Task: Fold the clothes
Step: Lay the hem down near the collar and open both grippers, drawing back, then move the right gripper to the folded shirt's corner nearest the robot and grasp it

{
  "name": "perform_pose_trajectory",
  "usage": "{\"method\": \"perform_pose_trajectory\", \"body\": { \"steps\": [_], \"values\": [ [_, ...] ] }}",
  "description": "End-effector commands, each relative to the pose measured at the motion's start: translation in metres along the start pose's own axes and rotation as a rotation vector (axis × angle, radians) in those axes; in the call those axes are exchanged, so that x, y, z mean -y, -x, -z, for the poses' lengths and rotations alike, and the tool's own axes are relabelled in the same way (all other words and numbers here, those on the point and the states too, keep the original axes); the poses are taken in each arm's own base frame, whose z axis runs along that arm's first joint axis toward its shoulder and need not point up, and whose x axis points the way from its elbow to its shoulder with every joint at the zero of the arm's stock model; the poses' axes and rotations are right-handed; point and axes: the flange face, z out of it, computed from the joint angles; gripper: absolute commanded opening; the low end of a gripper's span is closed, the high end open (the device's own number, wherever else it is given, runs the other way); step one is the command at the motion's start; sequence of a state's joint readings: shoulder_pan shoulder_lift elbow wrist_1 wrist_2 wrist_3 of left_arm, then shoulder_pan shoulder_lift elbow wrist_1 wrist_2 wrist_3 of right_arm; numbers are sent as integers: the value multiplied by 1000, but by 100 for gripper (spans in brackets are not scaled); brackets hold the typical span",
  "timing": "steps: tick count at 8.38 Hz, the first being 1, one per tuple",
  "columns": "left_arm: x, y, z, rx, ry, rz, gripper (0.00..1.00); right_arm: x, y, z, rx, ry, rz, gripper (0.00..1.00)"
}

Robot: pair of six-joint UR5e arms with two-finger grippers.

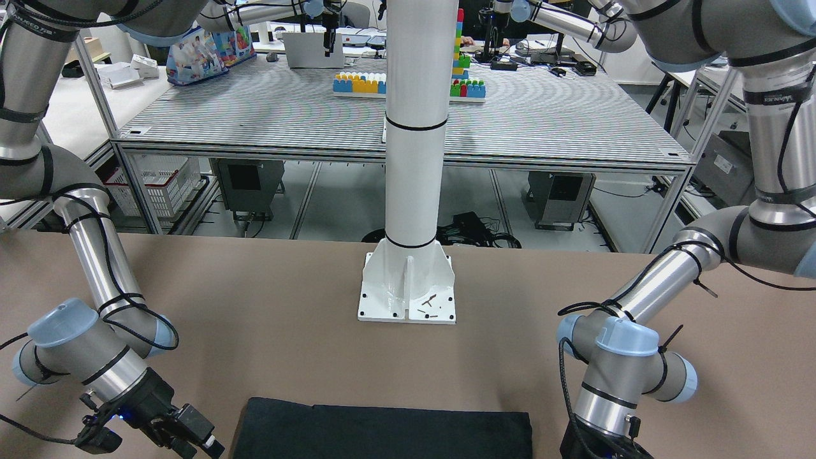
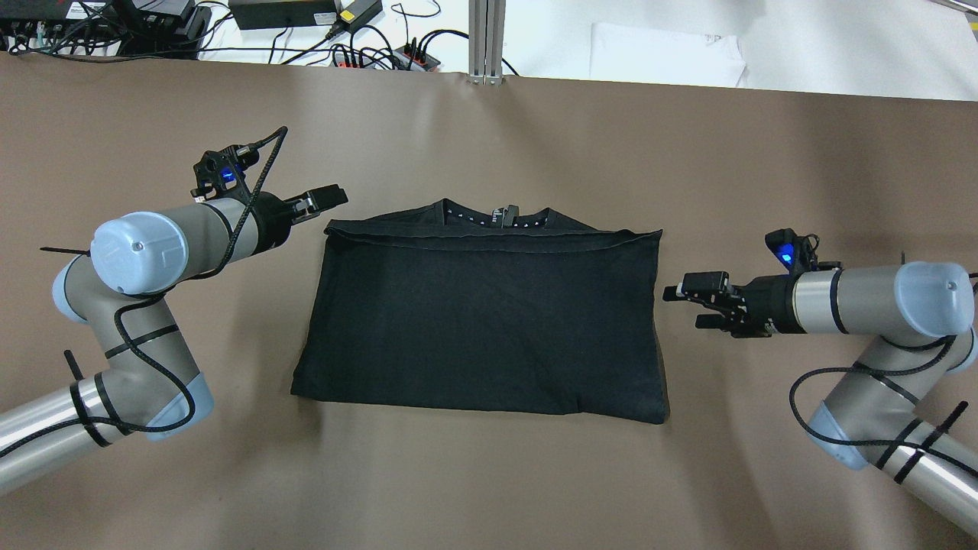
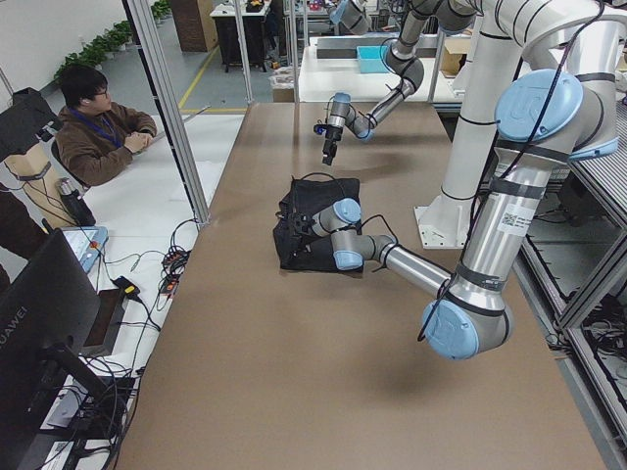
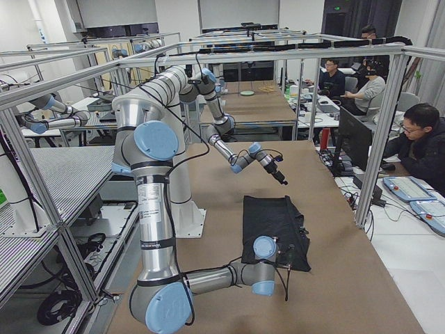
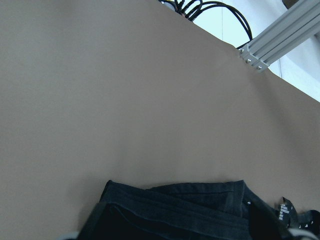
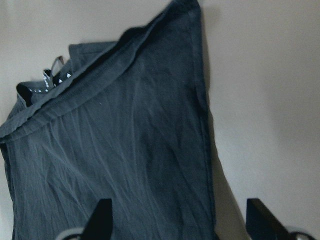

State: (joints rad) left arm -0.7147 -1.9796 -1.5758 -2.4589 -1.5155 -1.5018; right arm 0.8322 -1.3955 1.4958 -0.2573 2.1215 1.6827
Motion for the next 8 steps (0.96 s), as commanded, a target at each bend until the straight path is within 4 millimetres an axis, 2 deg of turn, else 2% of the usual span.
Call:
{"method": "perform_pose_trajectory", "body": {
  "steps": [1,3,4,5,7,8],
  "values": [
    [-1,1,1,0,-2,0,100,-55,-18,-13,-34,98,-109,94],
    [-1,1,1,0,0,0,100,-92,-19,-32,-48,155,-100,94],
    [-1,2,1,1,-2,0,100,-101,-26,-40,-75,153,-107,94],
    [-1,3,1,3,-1,-1,100,-107,-36,-43,-88,138,-105,94],
    [-1,3,1,3,-3,1,100,-108,-43,-43,-99,139,-97,94],
    [-1,3,1,3,-3,1,100,-109,-45,-41,-102,137,-93,86]
  ]
}}
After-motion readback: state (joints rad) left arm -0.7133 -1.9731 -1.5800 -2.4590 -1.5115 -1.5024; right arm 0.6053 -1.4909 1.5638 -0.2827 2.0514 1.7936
